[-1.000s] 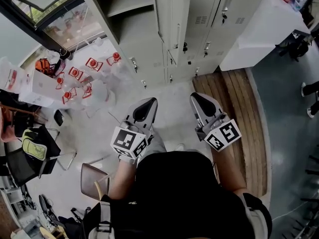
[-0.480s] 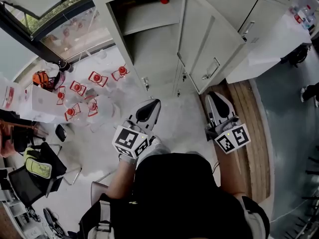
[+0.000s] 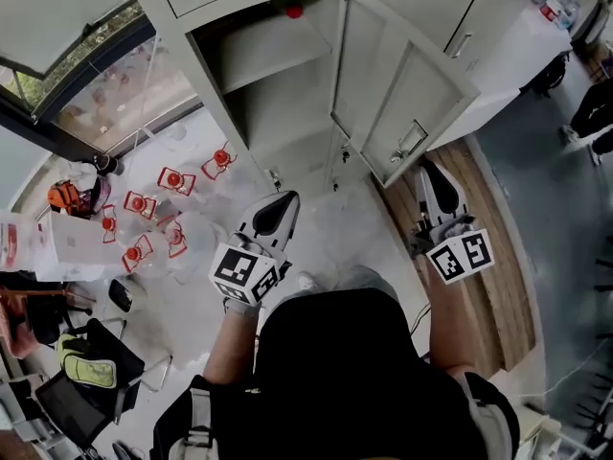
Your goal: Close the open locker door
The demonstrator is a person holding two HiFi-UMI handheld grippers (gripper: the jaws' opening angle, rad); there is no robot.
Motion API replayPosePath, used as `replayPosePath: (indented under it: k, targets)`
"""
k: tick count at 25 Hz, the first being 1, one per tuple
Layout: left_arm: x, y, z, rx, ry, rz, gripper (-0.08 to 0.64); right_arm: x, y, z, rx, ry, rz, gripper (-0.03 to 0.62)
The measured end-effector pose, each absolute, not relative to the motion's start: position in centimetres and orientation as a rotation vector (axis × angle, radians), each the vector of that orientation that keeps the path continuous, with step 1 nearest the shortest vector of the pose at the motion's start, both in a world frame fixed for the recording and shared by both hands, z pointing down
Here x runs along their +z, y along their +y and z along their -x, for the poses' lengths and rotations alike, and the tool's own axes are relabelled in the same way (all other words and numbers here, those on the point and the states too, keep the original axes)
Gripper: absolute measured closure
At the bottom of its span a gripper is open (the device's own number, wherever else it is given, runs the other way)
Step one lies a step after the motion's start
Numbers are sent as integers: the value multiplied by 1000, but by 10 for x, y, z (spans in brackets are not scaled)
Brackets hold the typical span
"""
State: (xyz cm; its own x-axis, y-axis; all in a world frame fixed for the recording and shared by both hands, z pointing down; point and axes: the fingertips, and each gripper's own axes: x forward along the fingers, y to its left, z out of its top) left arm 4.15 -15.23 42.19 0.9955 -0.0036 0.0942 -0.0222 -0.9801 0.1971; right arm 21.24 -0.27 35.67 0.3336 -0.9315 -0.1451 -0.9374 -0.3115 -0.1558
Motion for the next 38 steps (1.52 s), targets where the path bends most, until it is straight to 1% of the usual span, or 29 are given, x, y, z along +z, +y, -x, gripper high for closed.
replayPosePath:
  k: [2, 4, 7, 15, 24, 38]
  targets:
    - [420, -151, -48, 136, -2, -2942, 537, 355, -1, -220, 44, 1690, 2402, 539]
    - [419, -149, -54, 139, 5, -2942, 537, 355, 0, -226, 31, 1688, 2406, 477]
    - [419, -146, -66, 138, -2, -2931, 537, 358, 0, -237, 10, 1714, 2404, 451]
    - [418, -136, -96, 164, -37, -2919, 537, 360, -12, -250, -15, 1910, 2313, 445]
    - [417, -144, -100, 181, -134, -2903, 537, 366, -41, -243, -92, 2130, 2115, 445]
    - [426, -168, -52, 187, -382, -2868, 537, 370, -93, -154, -97, 2456, 1735, 428]
